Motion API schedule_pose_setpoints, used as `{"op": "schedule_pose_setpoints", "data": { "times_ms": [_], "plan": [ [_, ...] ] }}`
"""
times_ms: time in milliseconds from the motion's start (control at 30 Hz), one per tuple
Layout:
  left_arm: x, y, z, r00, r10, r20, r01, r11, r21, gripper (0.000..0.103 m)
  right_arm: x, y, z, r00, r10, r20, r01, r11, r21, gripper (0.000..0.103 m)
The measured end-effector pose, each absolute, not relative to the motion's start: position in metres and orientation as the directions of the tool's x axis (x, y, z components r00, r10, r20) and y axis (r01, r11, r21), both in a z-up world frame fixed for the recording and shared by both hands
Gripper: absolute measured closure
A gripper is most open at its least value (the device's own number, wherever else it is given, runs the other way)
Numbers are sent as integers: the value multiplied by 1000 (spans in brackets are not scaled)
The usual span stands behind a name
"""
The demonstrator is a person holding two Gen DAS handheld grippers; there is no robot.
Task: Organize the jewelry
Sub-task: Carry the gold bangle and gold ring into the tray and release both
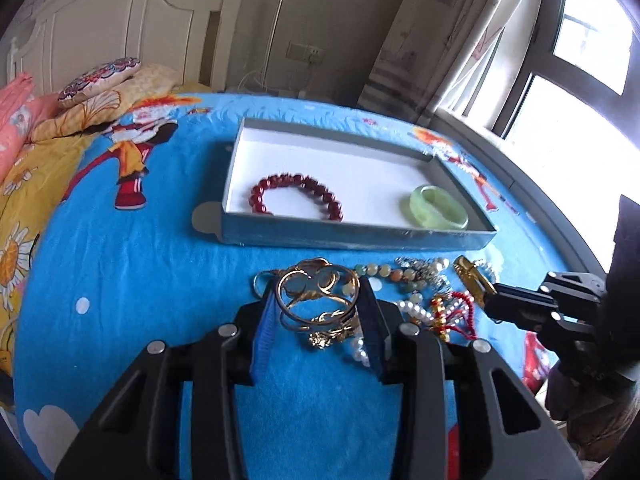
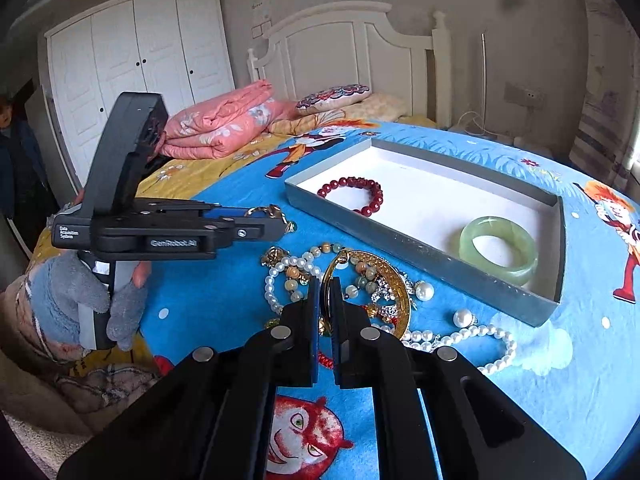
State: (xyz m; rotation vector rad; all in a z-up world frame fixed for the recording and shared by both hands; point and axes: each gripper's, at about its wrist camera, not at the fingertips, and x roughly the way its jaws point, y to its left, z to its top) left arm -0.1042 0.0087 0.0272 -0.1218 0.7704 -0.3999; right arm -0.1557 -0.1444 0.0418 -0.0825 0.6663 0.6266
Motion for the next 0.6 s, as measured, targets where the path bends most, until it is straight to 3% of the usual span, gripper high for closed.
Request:
{"op": "schedule_pose_setpoints", "data": {
  "times_ms": [300, 600],
  "plan": [
    [-100, 0, 49, 664, -407, -627, 339, 911, -234, 65, -152, -158, 59, 638, 533, -555, -554, 819, 150, 96],
    [-53, -23, 55, 623, -435, -650, 369, 896, -247, 65, -116, -156, 75, 681, 462, -569, -536, 843, 43, 96]
  ]
}}
